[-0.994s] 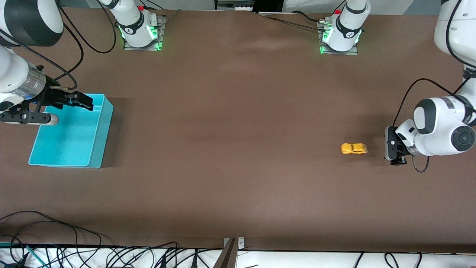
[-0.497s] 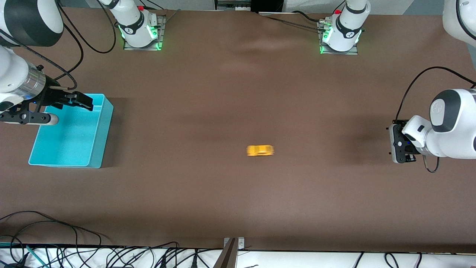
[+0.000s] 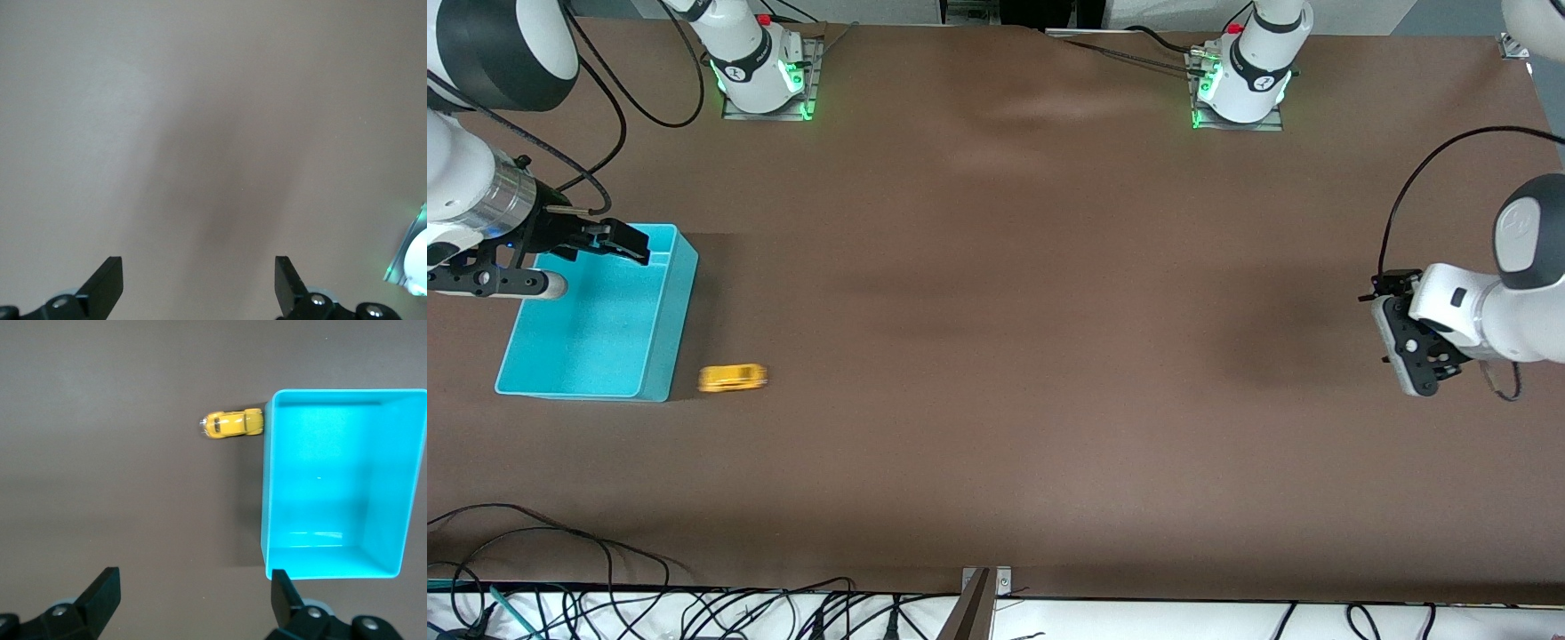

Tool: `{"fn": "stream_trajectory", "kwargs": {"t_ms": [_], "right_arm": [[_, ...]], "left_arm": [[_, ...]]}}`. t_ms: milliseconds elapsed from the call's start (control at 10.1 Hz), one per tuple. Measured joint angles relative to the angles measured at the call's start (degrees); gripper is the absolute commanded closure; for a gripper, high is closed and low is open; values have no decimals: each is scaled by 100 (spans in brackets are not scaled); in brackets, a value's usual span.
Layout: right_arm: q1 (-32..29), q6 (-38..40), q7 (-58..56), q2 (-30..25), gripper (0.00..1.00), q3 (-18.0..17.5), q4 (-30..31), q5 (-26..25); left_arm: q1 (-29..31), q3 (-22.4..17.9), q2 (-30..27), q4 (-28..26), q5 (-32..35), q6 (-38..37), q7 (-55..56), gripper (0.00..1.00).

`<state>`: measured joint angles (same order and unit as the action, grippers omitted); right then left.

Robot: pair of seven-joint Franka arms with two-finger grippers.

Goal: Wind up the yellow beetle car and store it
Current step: 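Raise the left gripper while the right gripper reaches toward the car, then lower the right gripper onto the yellow car and grasp it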

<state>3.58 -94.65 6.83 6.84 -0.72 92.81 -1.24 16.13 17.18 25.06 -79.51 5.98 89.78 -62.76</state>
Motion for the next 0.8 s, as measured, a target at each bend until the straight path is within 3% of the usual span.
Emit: {"fn": "stream_trajectory", "kwargs": {"t_ms": [398, 796], "right_arm": [[-1, 11, -177, 18, 0, 2, 1, 0], [-13, -204, -2076, 440, 0, 6, 8, -1]], "left_arm": [[-55, 146, -486, 114, 0, -247, 943, 0], [-174, 363, -713, 330, -359, -328, 3065, 0]]}}
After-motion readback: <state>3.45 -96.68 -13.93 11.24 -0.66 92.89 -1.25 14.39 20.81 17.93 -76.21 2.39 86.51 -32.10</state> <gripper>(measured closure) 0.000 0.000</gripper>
